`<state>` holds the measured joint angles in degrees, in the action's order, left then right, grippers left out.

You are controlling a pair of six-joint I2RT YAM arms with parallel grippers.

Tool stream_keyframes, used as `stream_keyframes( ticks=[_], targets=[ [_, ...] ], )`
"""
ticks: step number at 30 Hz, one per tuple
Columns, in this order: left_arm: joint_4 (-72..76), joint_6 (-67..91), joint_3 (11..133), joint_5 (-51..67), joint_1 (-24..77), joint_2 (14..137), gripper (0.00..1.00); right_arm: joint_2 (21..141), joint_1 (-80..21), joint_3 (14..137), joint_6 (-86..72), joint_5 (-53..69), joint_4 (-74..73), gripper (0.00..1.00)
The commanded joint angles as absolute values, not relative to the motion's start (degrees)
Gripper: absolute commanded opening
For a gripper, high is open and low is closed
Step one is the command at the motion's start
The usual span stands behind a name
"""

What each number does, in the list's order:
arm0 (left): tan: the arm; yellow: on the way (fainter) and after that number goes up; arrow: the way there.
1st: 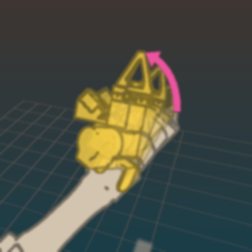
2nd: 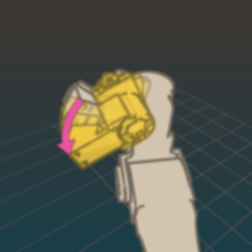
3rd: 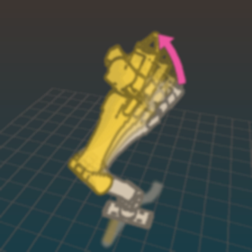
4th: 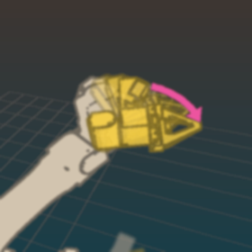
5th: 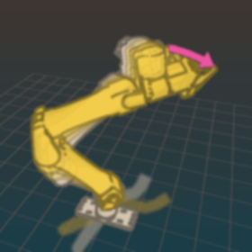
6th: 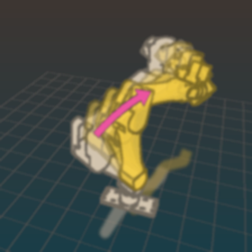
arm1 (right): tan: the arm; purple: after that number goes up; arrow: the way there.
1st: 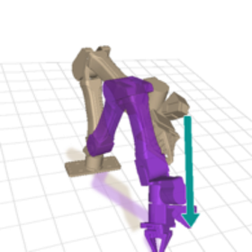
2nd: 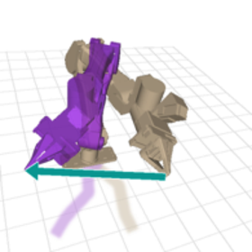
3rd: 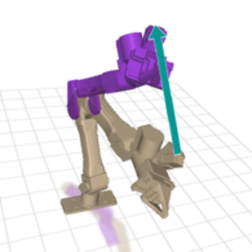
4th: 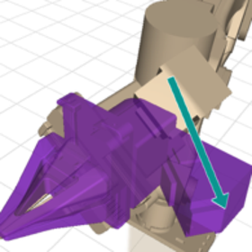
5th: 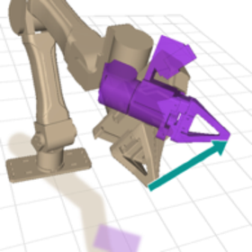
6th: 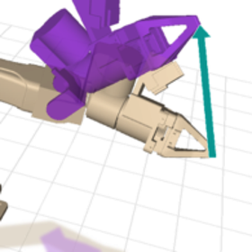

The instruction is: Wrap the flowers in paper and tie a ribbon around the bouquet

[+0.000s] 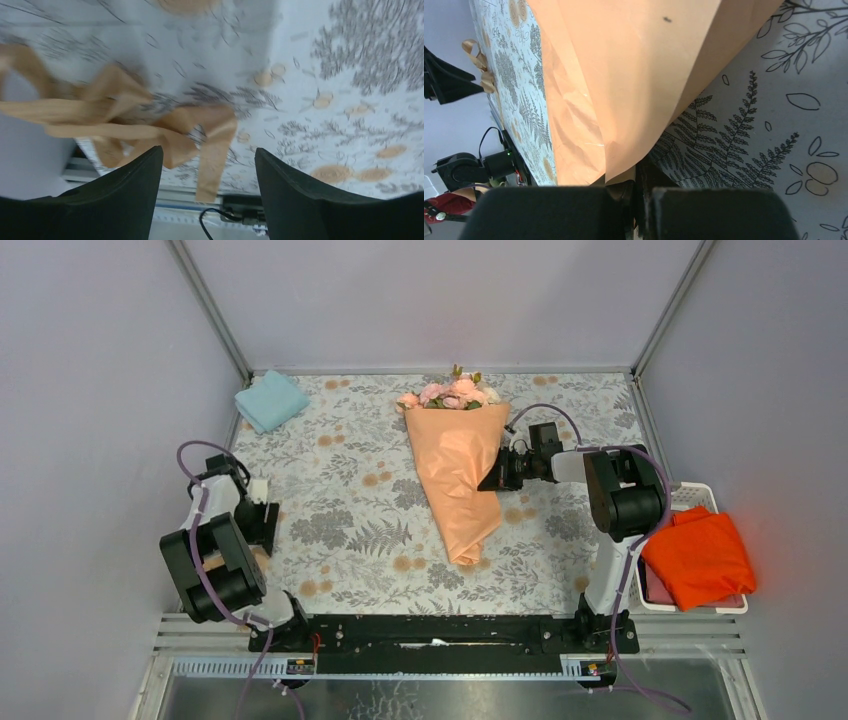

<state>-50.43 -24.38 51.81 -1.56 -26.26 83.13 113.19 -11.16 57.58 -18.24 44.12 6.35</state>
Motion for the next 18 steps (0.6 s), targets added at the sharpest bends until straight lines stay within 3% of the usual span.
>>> stream_keyframes(
  ticks=[1,6,18],
  targets=[
    [-52.24,-28.73,48.33,-1.27,-29.95,81.32,0.73,110.82,-11.6,58.94,-16.51,42.51,3.96,0.0],
    [-49.73,-27.98,46.25,1.46,-31.06,82.09,0.45,110.61,-11.63,58.67,-16.0,42.32,3.81,0.0],
    [-48.17,-27.58,48.86,6.14,-28.67,77.05,0.44,111.37,-11.61,59.3,-14.83,41.64,2.42,0.0]
  ],
)
